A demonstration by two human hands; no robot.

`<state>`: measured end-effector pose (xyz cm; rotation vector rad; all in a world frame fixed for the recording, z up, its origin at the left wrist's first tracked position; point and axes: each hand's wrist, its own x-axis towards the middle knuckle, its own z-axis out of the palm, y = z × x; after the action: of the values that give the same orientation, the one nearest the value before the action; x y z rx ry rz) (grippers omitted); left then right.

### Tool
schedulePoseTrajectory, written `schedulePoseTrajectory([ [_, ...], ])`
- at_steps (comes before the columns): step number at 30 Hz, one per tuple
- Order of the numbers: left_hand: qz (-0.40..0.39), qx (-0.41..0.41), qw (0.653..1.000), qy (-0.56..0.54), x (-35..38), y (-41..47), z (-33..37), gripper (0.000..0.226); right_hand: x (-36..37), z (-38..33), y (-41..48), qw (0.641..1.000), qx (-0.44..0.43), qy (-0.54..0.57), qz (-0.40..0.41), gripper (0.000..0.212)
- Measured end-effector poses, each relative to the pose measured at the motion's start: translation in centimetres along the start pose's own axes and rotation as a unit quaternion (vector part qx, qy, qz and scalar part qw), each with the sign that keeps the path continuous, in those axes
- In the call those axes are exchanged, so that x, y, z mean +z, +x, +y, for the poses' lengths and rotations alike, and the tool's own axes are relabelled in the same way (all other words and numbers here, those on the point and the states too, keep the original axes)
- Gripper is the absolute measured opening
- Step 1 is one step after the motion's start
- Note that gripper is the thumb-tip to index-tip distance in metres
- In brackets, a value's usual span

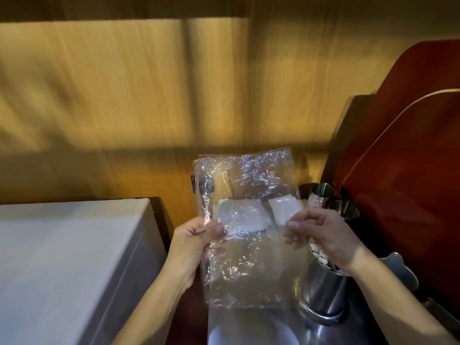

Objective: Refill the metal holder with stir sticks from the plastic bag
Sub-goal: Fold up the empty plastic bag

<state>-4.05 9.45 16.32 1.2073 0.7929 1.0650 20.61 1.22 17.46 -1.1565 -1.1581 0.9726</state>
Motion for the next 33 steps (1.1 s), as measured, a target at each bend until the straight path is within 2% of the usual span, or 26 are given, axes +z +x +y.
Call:
schedulePoseTrajectory([
  [5, -0.009, 0.026, 0.998, 0.053, -0.4, -0.3, 0.6, 0.013, -0.7, 0.3, -0.1, 1.0, 0.011, -0.007, -0.001, 0.016],
  [8, -0.019, 0.039, 0.998, 0.041, -0.3, -0.3, 0.9, 0.003, -1.2, 0.6, -0.1, 1.0, 0.012, 0.004, -0.008, 0.041],
  [10, -0.02, 0.049, 0.998, 0.036, -0.2, -0.4, 1.0, 0.014, -1.4, 0.7, 0.0, 0.999, 0.019, 0.037, -0.018, 0.058],
  [12, -0.037, 0.06, 0.996, 0.047, -0.2, -0.6, 1.2, 0.023, -1.5, 1.0, 0.1, 0.995, 0.031, 0.088, -0.019, 0.062],
  [14, -0.061, 0.07, 0.993, 0.074, -0.4, -0.8, 1.4, 0.032, -1.7, 0.9, -0.1, 0.994, 0.037, 0.104, -0.025, 0.058],
  [16, -0.08, 0.089, 0.988, 0.1, -0.7, -0.9, 1.5, 0.041, -2.0, 0.8, -0.4, 0.997, 0.025, 0.058, -0.043, 0.05],
  [17, -0.085, 0.099, 0.985, 0.113, -0.9, -0.9, 1.5, 0.048, -2.0, 0.4, -0.5, 0.998, 0.028, 0.032, -0.042, 0.041],
  [19, -0.09, 0.104, 0.982, 0.13, -0.9, -1.0, 1.7, 0.06, -2.4, 0.4, -0.6, 0.997, 0.018, 0.065, -0.038, 0.004],
  [21, -0.099, 0.098, 0.982, 0.126, -1.0, -1.2, 1.7, 0.064, -2.6, 0.9, -0.6, 0.997, 0.017, 0.064, -0.029, 0.041],
  [22, -0.104, 0.09, 0.983, 0.12, -1.0, -1.3, 1.8, 0.062, -2.8, 1.1, -0.7, 0.998, 0.011, 0.062, -0.029, 0.046],
  [23, -0.106, 0.079, 0.984, 0.115, -1.1, -1.3, 1.7, 0.061, -2.7, 0.8, -0.9, 0.998, 0.004, 0.06, -0.025, 0.044],
  [26, -0.132, 0.026, 0.988, 0.073, -1.6, -1.3, 1.1, 0.054, -2.6, 0.1, -1.1, 0.996, -0.019, 0.06, -0.057, 0.013],
  [28, -0.141, -0.016, 0.989, 0.035, -2.2, -1.0, 0.4, 0.049, -2.6, -0.3, -1.3, 0.998, -0.016, 0.006, -0.064, 0.018],
  [30, -0.097, -0.04, 0.994, 0.017, -2.5, -0.4, -0.5, 0.039, -2.3, -0.7, -1.4, 0.996, -0.032, -0.062, -0.055, 0.016],
  [32, -0.051, -0.044, 0.997, 0.035, -2.3, -0.1, -1.3, 0.015, -1.8, -1.1, -1.5, 0.991, -0.028, -0.094, -0.091, 0.023],
  [33, -0.064, -0.043, 0.995, 0.057, -2.0, -0.2, -1.6, 0.022, -1.5, -1.3, -1.7, 0.987, -0.016, -0.099, -0.128, 0.026],
])
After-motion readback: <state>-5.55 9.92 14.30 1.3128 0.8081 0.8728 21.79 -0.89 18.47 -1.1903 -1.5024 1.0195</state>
